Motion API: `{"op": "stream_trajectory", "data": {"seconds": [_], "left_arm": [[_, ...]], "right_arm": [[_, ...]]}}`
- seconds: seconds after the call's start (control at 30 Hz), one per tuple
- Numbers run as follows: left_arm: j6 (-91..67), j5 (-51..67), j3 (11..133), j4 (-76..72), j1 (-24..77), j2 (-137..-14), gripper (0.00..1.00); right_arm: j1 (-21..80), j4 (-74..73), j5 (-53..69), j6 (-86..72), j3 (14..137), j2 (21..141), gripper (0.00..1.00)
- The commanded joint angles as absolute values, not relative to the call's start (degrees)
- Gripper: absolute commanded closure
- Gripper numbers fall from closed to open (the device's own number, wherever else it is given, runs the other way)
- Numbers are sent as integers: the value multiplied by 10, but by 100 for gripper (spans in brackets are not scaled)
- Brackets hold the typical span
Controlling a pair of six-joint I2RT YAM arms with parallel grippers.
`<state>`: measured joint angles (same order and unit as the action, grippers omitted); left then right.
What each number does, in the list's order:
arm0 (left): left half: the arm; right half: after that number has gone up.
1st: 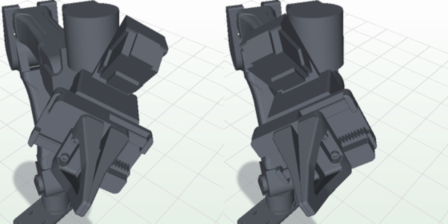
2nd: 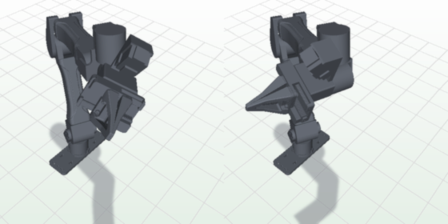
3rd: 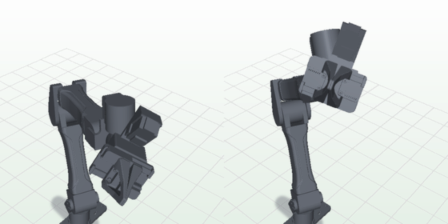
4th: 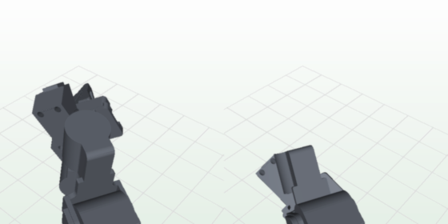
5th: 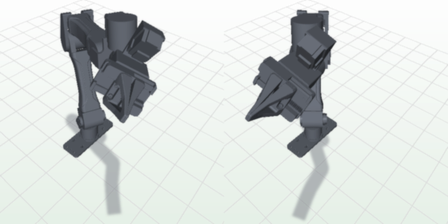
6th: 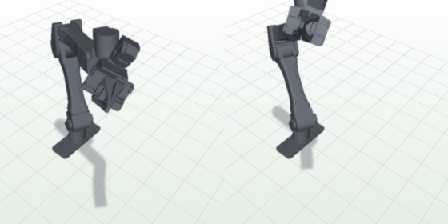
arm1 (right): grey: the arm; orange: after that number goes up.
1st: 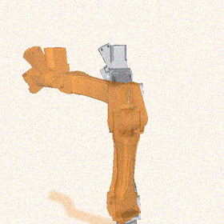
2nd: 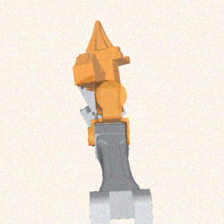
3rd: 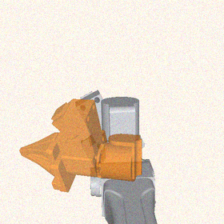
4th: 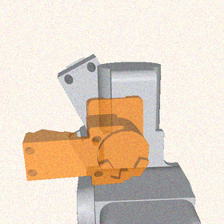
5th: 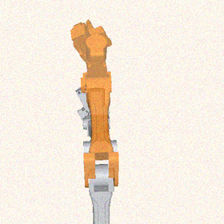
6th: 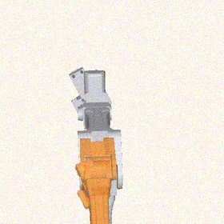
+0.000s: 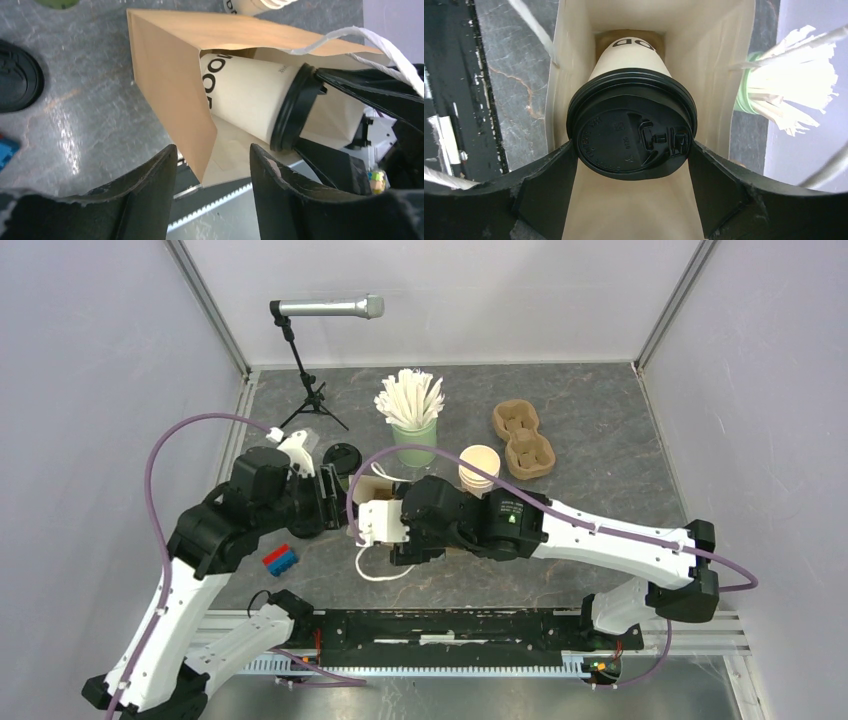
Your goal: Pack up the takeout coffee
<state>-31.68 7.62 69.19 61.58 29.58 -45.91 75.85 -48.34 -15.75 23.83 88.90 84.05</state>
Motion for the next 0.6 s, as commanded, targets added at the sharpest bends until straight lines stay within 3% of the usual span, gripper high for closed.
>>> {"op": "stream_trajectory", "data": {"seconds": [0.0, 0.13, 0.43, 0.57], "left_arm": [[-326, 101, 757, 756, 294, -479, 38], [-325, 93, 758, 780, 294, -493, 39], [-320, 167, 715, 690, 294, -484, 39], [-320, 178, 692, 688, 294, -475, 46]], "right_arm": [[778, -472, -138, 233, 884, 818, 17], [790, -467, -139, 232, 863, 807, 18], [808, -458, -148, 226, 828, 800, 18], [809, -449, -180, 225, 825, 799, 18]]}}
